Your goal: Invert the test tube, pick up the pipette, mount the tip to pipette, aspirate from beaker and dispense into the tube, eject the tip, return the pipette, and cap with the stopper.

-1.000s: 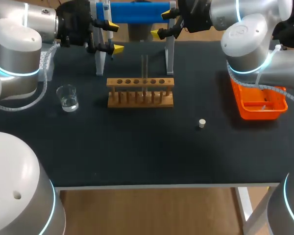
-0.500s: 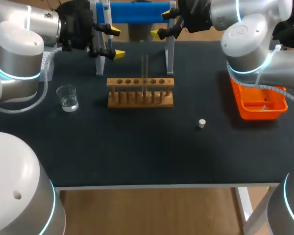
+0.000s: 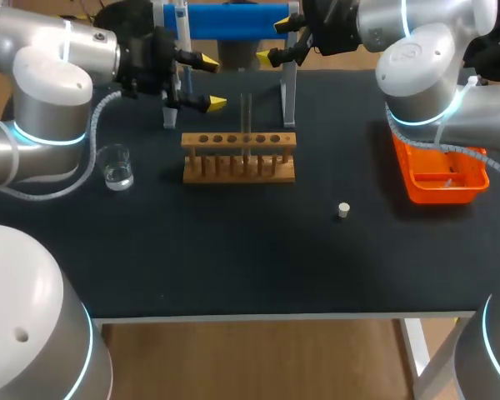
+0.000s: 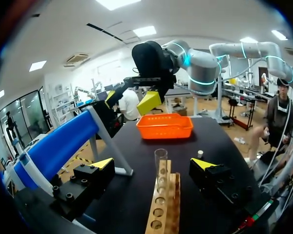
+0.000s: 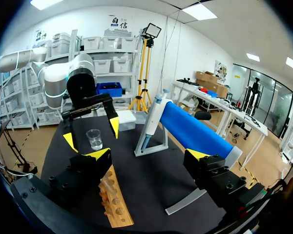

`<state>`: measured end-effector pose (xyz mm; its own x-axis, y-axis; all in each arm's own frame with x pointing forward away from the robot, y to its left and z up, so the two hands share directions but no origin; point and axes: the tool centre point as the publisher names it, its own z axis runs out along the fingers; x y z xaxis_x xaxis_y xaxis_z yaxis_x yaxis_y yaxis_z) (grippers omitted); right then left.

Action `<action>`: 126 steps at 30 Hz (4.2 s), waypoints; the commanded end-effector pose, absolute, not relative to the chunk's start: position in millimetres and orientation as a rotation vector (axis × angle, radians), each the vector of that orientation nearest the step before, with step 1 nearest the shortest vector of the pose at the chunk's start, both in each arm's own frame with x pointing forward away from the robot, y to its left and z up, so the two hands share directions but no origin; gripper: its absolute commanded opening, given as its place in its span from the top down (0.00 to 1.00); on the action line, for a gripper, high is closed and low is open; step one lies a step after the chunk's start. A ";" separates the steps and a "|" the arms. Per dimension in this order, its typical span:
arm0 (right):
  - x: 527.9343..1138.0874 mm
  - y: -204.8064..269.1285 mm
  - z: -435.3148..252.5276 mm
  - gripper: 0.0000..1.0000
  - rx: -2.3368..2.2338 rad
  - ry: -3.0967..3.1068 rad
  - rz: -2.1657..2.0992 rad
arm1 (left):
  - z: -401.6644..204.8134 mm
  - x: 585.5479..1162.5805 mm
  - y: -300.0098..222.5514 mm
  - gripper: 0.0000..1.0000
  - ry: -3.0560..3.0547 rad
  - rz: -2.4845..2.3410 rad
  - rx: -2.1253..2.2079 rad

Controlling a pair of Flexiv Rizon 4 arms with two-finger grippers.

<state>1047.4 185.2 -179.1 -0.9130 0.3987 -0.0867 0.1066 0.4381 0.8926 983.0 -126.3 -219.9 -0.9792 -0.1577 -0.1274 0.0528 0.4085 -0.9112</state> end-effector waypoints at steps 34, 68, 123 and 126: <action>1047.3 184.9 -178.7 0.00 0.436 2.411 1.464 | -264.0 983.8 -176.7 0.00 2.571 -1.648 -0.049; 1047.3 184.9 -178.7 0.00 0.436 2.411 1.464 | -288.2 988.3 -192.8 0.00 2.624 -1.522 -0.058; 1047.3 184.9 -178.7 0.00 0.436 2.411 1.464 | -303.2 979.9 -197.7 0.00 2.698 -1.468 -0.067; 1047.3 184.9 -178.7 0.00 0.436 2.411 1.464 | -303.2 979.9 -197.7 0.00 2.698 -1.468 -0.067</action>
